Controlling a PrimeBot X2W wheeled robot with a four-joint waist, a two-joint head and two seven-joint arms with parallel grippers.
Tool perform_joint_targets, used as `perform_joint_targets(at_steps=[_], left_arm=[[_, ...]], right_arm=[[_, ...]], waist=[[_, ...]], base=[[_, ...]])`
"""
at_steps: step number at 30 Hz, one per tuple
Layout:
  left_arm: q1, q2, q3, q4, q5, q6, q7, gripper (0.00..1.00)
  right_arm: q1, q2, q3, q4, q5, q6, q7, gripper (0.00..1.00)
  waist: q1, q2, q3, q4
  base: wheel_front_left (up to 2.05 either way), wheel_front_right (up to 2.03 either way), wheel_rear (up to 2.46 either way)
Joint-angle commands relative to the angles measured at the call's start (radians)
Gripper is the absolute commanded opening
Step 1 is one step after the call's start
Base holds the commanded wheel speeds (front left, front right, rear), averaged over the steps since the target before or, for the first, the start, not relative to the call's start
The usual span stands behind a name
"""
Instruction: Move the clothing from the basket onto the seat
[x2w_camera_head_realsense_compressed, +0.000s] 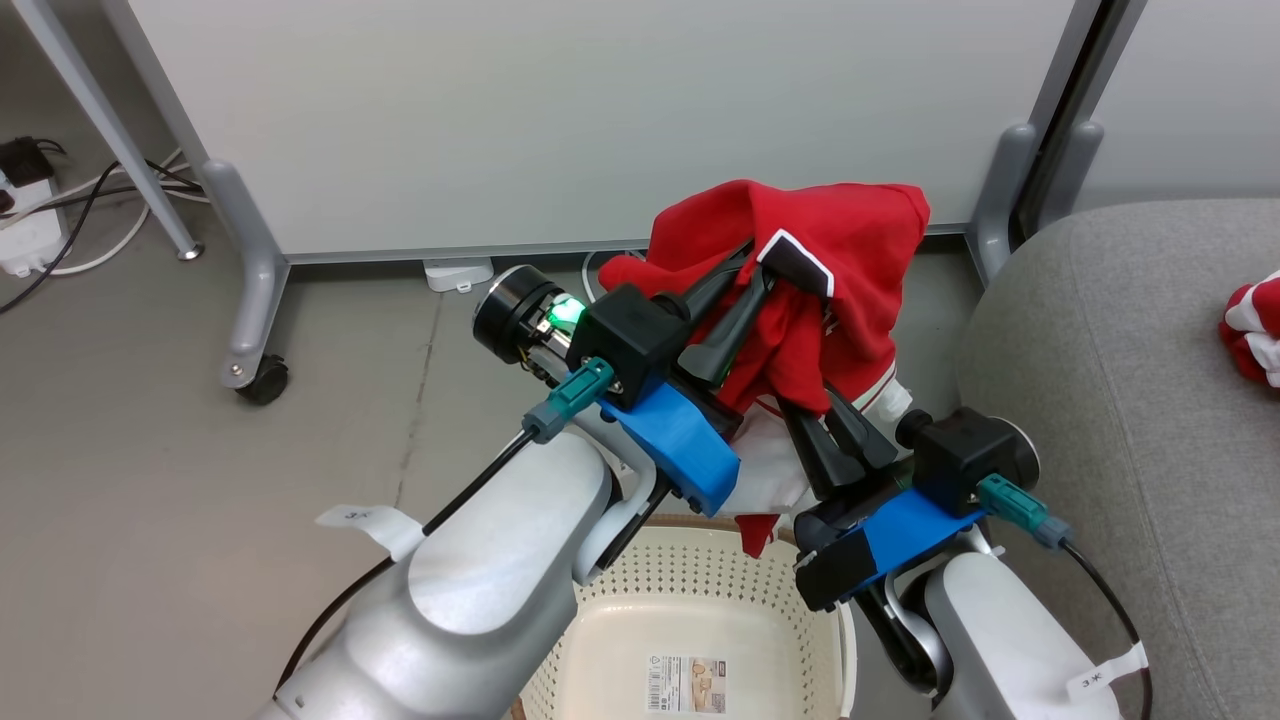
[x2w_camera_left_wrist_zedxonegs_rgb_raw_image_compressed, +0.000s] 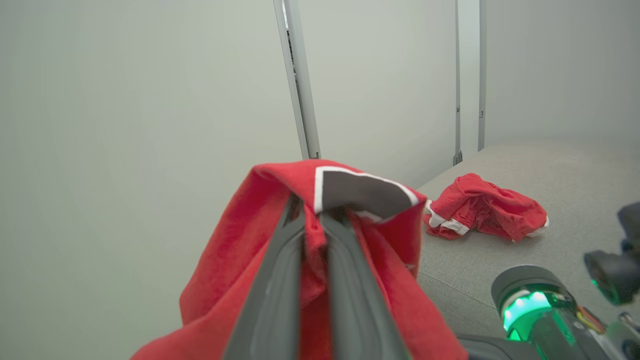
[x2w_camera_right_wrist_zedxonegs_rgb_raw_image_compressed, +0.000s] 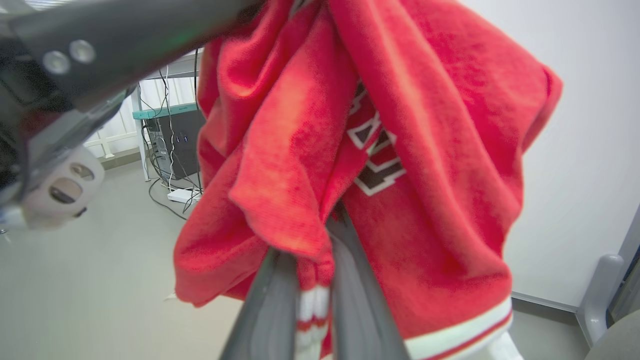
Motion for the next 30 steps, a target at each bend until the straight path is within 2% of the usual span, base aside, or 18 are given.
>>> perform_joint_targets(at_steps=[1,26,27,30], left_arm=[[-0.013,0.003,0.001,0.003,0.001,0.003,-0.005,0.0],[-0.013,0.011,-0.018,0.021,-0.016,0.015,-0.015,0.0],[-0.014,0.01,-0.017,0.021,-0.018,0.018,-0.016,1.0],[-0.019,0.012,-0.015,0.019,-0.014,0.022,-0.02,1.0]], right_arm=[[0.001,-0.002,-0.001,-0.005,0.006,0.001,0.0,0.0],[0.021,-0.002,0.005,-0.011,0.02,0.001,0.0,0.0],[0.02,-0.002,0.006,-0.012,0.019,0.001,0.0,0.0],[0.019,-0.002,0.007,-0.014,0.02,0.001,0.0,0.0]], waist=[[0.0,0.0,0.0,-0.001],[0.0,0.0,-0.011,-0.008],[0.0,0.0,-0.01,-0.007],[0.0,0.0,-0.008,-0.007]], base=[[0.0,0.0,0.0],[0.0,0.0,0.0],[0.0,0.0,0.0],[0.0,0.0,0.0]])
